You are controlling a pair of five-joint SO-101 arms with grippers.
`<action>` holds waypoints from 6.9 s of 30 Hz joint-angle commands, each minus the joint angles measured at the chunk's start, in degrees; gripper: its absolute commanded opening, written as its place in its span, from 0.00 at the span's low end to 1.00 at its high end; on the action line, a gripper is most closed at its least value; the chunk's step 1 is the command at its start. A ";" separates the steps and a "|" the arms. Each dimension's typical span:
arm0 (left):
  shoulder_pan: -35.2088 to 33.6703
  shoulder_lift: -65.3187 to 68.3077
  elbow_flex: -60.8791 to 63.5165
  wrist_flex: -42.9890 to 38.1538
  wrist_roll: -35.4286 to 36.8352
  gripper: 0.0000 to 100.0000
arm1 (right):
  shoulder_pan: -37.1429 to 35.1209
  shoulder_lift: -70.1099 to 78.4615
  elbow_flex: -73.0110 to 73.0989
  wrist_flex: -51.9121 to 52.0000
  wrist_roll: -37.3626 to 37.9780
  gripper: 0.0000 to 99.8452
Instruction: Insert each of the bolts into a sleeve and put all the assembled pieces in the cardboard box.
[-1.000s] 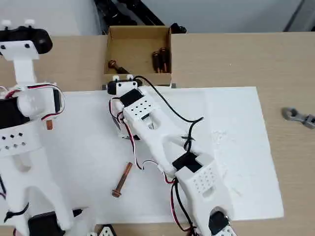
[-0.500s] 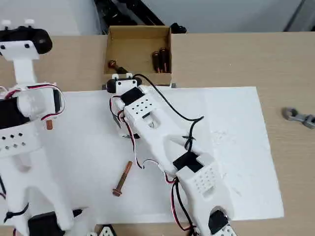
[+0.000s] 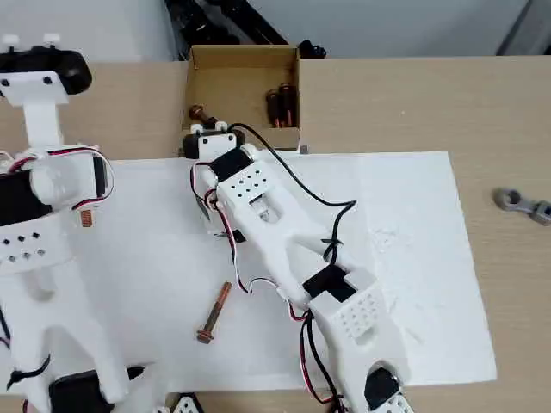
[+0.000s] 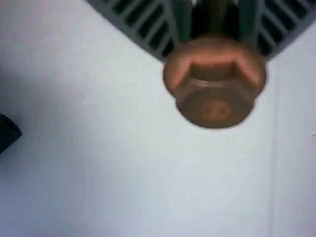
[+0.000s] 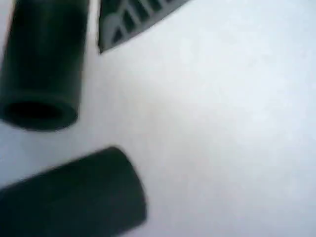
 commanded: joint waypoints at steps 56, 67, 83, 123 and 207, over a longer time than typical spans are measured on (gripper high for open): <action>0.26 -2.20 -0.13 -0.26 -0.18 0.01 | -0.22 3.82 -5.63 1.98 3.34 0.18; 0.18 -2.37 -0.13 -0.26 -0.18 0.01 | -0.22 4.26 -7.82 2.86 3.25 0.22; 0.18 -2.37 -0.13 -0.26 -0.18 0.01 | -0.22 5.14 -7.74 2.68 3.16 0.10; 0.18 -2.46 -0.13 -0.26 -0.18 0.01 | -0.40 12.70 -7.82 2.59 3.08 0.10; 25.41 -8.97 -0.31 -20.66 7.12 0.00 | 15.52 -134.37 97.85 -33.71 15.21 0.00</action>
